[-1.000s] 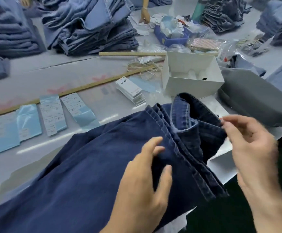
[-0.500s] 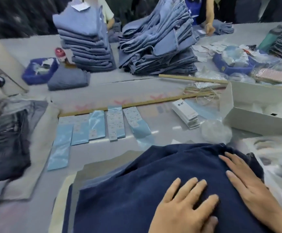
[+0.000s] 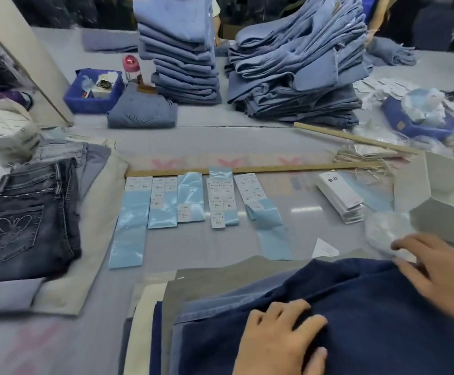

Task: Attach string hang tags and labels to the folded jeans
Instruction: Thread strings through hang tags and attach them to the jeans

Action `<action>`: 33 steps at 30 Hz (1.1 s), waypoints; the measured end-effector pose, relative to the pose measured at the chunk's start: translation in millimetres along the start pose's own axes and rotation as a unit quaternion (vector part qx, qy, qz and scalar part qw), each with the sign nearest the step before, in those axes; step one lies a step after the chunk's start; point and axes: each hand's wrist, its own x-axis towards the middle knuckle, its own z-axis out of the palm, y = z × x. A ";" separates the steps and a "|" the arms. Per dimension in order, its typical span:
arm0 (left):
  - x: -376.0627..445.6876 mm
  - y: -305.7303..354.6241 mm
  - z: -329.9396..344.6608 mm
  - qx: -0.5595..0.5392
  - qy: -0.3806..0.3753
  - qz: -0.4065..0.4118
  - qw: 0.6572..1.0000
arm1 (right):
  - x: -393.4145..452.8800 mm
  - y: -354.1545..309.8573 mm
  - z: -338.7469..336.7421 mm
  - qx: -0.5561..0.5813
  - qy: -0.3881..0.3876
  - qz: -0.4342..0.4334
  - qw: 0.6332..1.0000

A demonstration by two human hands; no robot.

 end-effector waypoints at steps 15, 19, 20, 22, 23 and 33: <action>235.7 -169.5 8.6 -0.475 0.234 -0.486 0.695 | 281.7 -116.9 151.3 0.118 -0.174 -0.202 0.957; 248.9 -182.9 27.3 -0.446 0.223 -0.461 0.734 | 287.6 -102.3 204.6 0.167 -0.186 -0.190 0.950; 251.1 -185.1 29.5 -0.441 0.226 -0.454 0.740 | 286.9 -99.6 213.3 0.177 -0.173 -0.195 0.949; 255.1 -189.4 32.5 -0.431 0.235 -0.440 0.752 | 285.4 -95.9 225.2 0.193 -0.146 -0.208 0.948; 256.8 -191.4 34.0 -0.426 0.240 -0.430 0.759 | 285.2 -95.5 227.7 0.199 -0.133 -0.214 0.947; 261.1 -199.0 47.5 -0.376 0.254 -0.345 0.821 | 282.2 -106.5 209.1 0.171 -0.040 -0.338 0.925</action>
